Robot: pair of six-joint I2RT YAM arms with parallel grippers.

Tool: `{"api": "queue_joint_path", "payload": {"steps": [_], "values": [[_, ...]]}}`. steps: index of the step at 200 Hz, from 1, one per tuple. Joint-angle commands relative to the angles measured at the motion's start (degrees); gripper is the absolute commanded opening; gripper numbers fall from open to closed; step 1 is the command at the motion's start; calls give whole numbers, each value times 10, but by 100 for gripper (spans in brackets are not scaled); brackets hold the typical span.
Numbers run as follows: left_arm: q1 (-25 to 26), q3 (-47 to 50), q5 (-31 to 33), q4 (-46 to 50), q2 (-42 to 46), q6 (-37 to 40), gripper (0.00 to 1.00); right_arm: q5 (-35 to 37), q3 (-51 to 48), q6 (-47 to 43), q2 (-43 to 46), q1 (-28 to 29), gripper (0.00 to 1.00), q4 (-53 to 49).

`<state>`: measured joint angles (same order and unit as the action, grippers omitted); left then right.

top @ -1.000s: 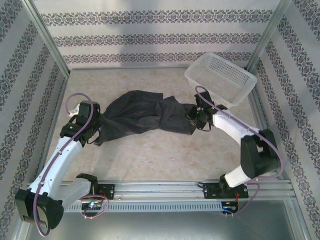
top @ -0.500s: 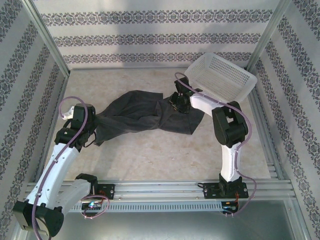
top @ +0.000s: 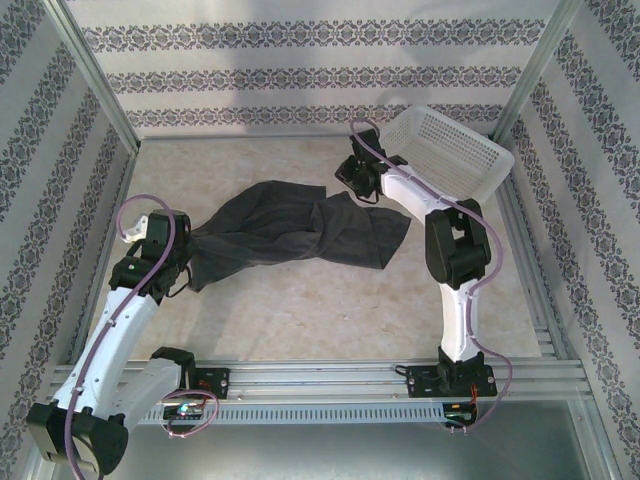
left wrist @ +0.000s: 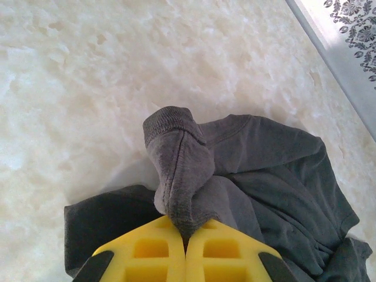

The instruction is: Fold and stack the t-shirts

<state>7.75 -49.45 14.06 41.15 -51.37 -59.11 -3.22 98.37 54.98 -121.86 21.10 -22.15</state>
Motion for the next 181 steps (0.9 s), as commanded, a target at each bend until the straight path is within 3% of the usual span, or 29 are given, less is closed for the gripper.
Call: {"api": "queue_joint_path", "payload": {"steps": [1, 81, 118, 181], "values": [[-9, 5, 26, 16, 5, 2, 0, 14, 39, -34, -56, -2, 41, -48], [-10, 27, 16, 10, 4, -10, 0, 51, 167, -11, -149, 9, 44, -120], [-11, 32, 16, 7, 2, -12, 0, 80, 245, 24, -191, 20, 45, -214], [-13, 32, 12, 5, 2, -10, 0, 101, 284, 88, -224, 30, 47, -255]]}}
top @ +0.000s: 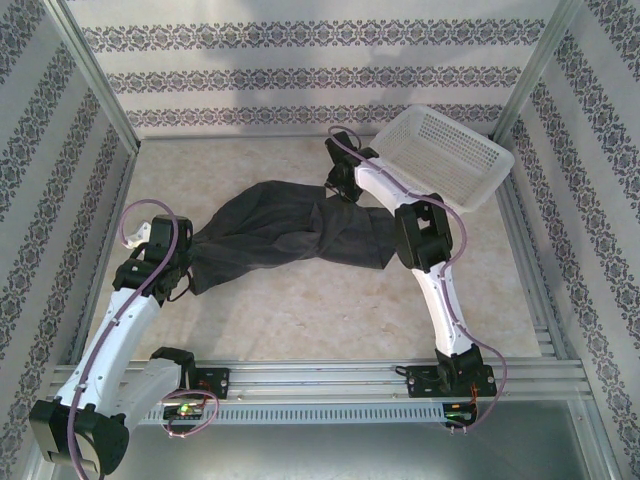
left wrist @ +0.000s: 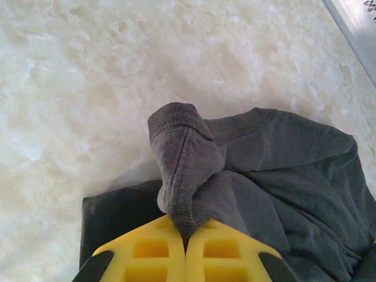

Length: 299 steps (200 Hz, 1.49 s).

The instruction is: Fold and stack the t-shirts

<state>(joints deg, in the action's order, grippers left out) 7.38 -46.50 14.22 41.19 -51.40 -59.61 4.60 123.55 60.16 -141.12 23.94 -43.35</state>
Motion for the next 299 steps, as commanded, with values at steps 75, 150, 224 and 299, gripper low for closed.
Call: {"api": "queue_joint_path", "payload": {"steps": [75, 150, 224, 299], "values": [[-14, 2, 4, 0, -2, -2, 0, 50, 82, 63, -55, -1, 49, -120], [-16, -2, -5, -15, -18, -4, 0, 23, 71, 69, -66, -15, 15, -121], [-16, 16, -79, -93, -32, 12, 0, 66, 113, -84, -34, -43, 0, -53], [-16, 12, -234, -224, -118, 5, 0, 93, 121, -160, -10, -118, 0, -51]]}}
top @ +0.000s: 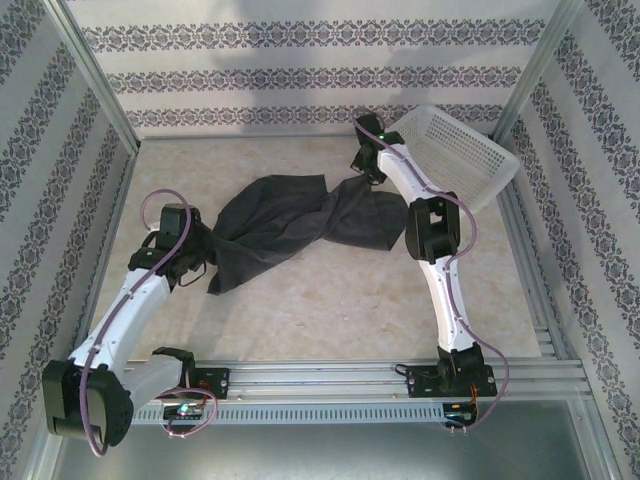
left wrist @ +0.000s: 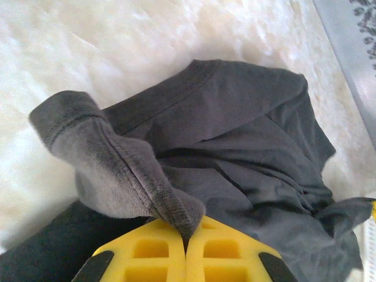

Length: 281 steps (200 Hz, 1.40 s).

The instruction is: Fold and stack the t-shirts

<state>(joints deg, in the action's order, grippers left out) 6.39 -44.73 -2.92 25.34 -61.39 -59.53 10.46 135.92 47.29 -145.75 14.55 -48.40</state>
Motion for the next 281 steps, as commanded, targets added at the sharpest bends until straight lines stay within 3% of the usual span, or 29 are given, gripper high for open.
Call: {"api": "queue_joint_path", "payload": {"steps": [1, 32, 70, 139, 169, 200, 245, 268, 281], "values": [[-5, -6, -63, -66, -20, 4, 0, 35, -4, -32, 37, -25, 0, 0], [-5, -12, -76, -87, -41, -9, 0, 16, -34, -38, 64, -50, 0, 19], [-8, -34, -60, -81, -58, -14, 0, -16, -18, -75, 102, -30, 0, 27], [-67, -175, -4, -29, -50, -2, 0, -29, -140, -55, 332, -22, 0, 90], [-109, -228, 10, -37, -38, -25, 0, -77, -159, -33, 402, -49, 0, 138], [-162, -311, -49, -113, -98, -65, 0, -191, -68, -2, 368, -86, 0, 188], [-232, -522, -142, -173, -218, -107, 0, -243, 116, 6, 323, -110, 0, 191], [-241, -572, -161, -155, -218, -97, 0, -242, 103, 1, 359, -117, 0, 180], [-241, -547, -161, -147, -188, -96, 0, -240, 30, -7, 410, -121, 0, 185]]}}
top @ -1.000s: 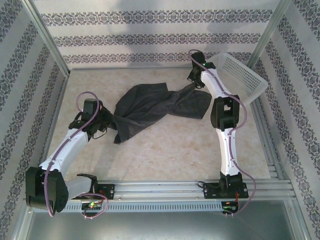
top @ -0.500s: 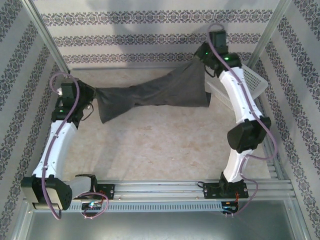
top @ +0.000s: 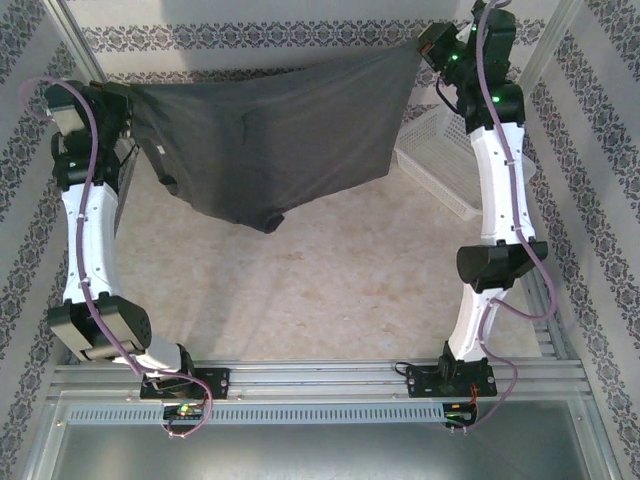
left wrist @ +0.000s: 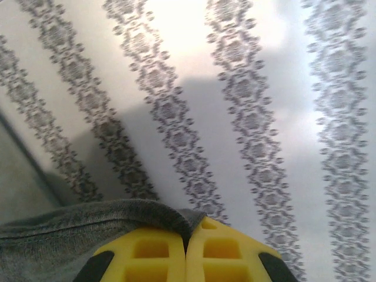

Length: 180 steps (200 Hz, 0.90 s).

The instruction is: Fold and stack the t-shirts

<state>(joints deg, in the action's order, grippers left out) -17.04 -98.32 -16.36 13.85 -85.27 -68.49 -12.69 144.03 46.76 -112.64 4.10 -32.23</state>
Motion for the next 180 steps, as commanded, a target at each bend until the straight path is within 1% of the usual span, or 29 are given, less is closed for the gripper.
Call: {"api": "queue_joint_path", "payload": {"steps": [1, 10, 12, 20, 36, 50, 60, 66, 79, 94, 112, 124, 140, 153, 165, 180], "values": [[-7, -7, -26, -32, 54, -6, 0, -8, -59, -3, 84, -16, 0, 25], [-7, 32, -17, -23, 87, -5, 0, 9, -138, -10, 137, -16, 0, 41], [-7, 41, -13, -19, 92, -4, 0, 17, -176, -11, 156, -16, 0, 48], [-7, 77, 9, 12, 130, 3, 0, 42, -255, -8, 205, -16, 0, 55], [-5, 156, 90, 149, 206, 0, 0, 101, -443, 13, 318, -16, 0, 56], [-4, 246, 134, 251, 271, -23, 0, 144, -606, 28, 414, -6, 0, 44], [-4, 319, 130, 281, 315, -23, 0, 164, -698, 33, 474, 4, 0, 11], [-3, 359, 119, 293, 339, -18, 0, 164, -763, 38, 506, 8, 0, -2], [-1, 433, 95, 326, 388, -6, 0, 153, -863, 43, 580, 27, 0, -35], [2, 493, 81, 382, 441, 17, 0, 151, -940, 38, 651, 53, 0, -92], [3, 533, 79, 455, 494, 52, 0, 134, -994, 32, 719, 65, 0, -149], [3, 550, 69, 491, 511, 72, 0, 115, -1010, 32, 733, 66, 0, -159], [3, 574, 42, 480, 506, 86, 0, 88, -1018, 33, 705, 72, 0, -123], [3, 589, 9, 426, 473, 85, 0, 82, -1002, 28, 641, 80, 0, -68], [3, 589, -18, 354, 419, 83, 0, 64, -967, 14, 558, 83, 0, -3], [7, 578, -13, 257, 356, 58, 0, 46, -886, -10, 435, 85, 0, 57]]}}
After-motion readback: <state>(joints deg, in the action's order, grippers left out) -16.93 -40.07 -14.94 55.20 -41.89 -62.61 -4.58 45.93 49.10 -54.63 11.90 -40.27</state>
